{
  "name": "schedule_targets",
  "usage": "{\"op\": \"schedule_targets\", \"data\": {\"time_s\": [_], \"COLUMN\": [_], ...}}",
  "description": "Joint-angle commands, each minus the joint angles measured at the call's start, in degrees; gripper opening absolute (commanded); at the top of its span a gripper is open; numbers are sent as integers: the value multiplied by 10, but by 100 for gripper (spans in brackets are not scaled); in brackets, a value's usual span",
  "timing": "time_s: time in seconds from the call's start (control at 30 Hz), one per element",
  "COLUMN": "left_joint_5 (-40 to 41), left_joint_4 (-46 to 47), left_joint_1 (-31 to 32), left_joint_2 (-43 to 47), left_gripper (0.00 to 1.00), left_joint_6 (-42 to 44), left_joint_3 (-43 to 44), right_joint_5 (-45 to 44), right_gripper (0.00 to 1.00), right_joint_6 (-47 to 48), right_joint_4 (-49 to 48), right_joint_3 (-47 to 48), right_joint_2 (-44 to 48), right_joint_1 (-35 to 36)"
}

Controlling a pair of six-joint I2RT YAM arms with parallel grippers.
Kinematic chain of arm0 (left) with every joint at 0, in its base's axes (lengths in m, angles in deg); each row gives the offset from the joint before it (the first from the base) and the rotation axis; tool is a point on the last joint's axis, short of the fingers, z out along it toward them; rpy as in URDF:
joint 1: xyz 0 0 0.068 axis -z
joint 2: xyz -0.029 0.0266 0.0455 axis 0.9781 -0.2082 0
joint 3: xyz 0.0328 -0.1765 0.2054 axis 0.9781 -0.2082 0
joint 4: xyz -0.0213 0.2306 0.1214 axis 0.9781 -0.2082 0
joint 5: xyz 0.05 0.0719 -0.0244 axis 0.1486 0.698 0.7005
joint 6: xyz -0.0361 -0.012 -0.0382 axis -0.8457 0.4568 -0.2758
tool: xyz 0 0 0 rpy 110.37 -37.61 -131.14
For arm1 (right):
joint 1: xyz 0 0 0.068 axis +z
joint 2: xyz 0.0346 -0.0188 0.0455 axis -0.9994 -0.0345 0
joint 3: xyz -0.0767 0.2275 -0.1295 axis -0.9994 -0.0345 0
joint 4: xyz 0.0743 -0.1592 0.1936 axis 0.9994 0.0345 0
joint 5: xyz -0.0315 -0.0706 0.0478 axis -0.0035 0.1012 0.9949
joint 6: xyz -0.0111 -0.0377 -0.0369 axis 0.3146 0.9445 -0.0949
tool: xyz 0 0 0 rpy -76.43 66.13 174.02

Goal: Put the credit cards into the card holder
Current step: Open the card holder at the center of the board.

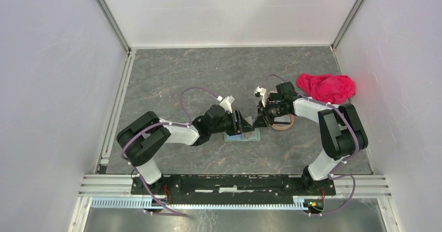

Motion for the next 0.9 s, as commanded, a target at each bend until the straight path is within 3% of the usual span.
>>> {"op": "schedule_targets", "data": {"time_s": [0.0,0.33,0.67,0.87], "left_joint_5": [23,112,140,120], "left_joint_4": [-10,-90,-128,-92], "left_joint_1": [3,3,2,3], "left_joint_2": [38,138,177,167], "left_gripper": [59,58,57,57], "left_joint_6": [17,96,141,129], "left_joint_3": [13,-16,-25,-36], "right_joint_5": [10,-7,-56,10], "right_gripper": [24,28,30,35], "right_joint_6": [2,-7,11,42], "right_joint_4": [-4,-19,-40,-30], "right_joint_3": [2,-6,-22,-28], "right_joint_2": [1,13,66,70], "right_joint_1": [-5,-18,-29,-26]}}
